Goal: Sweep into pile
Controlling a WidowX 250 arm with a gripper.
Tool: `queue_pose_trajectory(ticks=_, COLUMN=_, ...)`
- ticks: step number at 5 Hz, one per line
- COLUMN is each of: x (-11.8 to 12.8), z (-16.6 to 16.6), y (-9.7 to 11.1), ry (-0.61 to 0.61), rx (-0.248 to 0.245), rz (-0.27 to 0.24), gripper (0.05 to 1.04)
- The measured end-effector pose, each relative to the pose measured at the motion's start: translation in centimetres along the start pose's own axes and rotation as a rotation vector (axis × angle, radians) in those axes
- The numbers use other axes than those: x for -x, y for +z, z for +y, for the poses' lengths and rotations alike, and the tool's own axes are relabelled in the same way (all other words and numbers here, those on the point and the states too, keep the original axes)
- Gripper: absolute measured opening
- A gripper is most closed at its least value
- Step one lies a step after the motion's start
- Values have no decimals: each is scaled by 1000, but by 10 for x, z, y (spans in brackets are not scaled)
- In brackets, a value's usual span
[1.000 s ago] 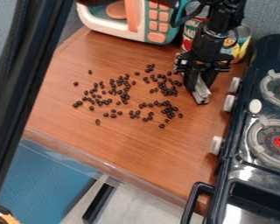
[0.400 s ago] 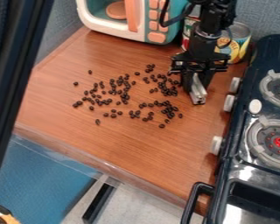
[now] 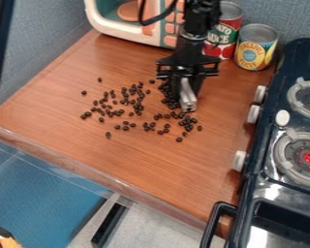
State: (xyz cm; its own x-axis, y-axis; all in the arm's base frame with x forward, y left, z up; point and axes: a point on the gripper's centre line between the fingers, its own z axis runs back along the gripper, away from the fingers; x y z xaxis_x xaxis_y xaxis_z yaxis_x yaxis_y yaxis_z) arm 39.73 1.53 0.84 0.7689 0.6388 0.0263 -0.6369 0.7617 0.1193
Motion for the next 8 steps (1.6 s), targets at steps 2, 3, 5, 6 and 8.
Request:
queue_pose_trajectory(ticks=2, x=-5, z=38, y=-5, ry=30, rx=-4, rz=-4, gripper=379)
queue_pose_trajectory(ticks=3, x=-7, z=58, y=-8, ry=58, rx=-2, rz=-2, gripper=379)
queue_pose_trajectory(ticks=5, x=-12, z=95, y=-13, ry=107, rx=2, rz=-5, gripper=378)
queue_pose_trajectory(ticks=6, x=-18, z=110, y=-15, ry=131, rx=-1, rz=-16, gripper=378)
queue_pose_trajectory(ticks=8, x=-29, z=144, y=-18, ry=193, rx=2, rz=-36, gripper=378)
